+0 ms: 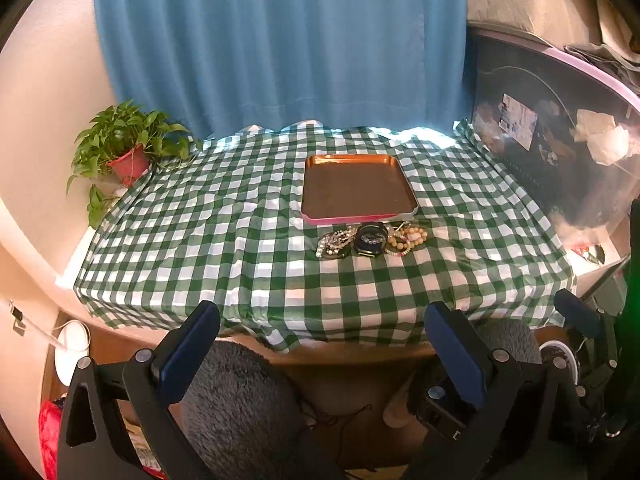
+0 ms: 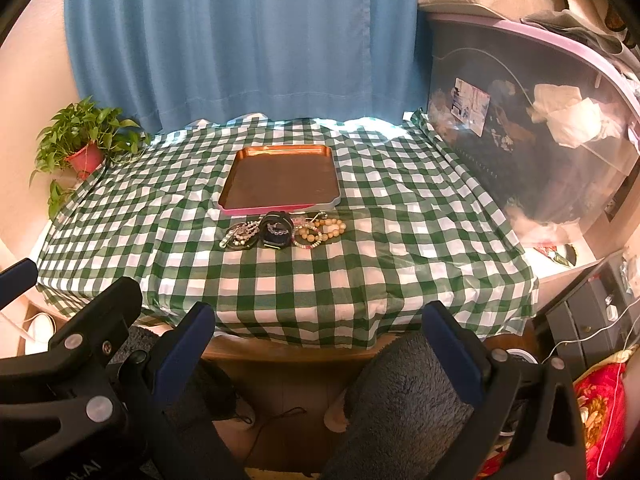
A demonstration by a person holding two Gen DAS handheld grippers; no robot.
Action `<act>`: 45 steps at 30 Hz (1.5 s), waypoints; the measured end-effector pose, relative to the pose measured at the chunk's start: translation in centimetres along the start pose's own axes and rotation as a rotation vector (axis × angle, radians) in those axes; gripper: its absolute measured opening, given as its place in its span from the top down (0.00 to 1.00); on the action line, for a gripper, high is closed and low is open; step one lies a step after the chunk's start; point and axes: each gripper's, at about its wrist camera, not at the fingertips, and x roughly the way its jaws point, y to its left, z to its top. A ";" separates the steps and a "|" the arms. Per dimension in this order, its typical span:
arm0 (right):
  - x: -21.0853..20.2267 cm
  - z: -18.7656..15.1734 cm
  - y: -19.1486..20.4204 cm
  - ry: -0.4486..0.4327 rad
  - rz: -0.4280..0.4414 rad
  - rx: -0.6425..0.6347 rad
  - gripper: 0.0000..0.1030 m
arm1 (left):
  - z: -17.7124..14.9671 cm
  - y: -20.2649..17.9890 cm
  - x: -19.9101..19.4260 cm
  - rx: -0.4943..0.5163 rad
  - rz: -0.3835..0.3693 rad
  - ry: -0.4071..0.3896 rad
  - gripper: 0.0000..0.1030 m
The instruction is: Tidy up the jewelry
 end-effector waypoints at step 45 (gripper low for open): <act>2.3 -1.5 -1.1 0.031 0.008 0.004 0.00 | -3.9 -0.9 2.3 0.020 0.004 0.033 0.01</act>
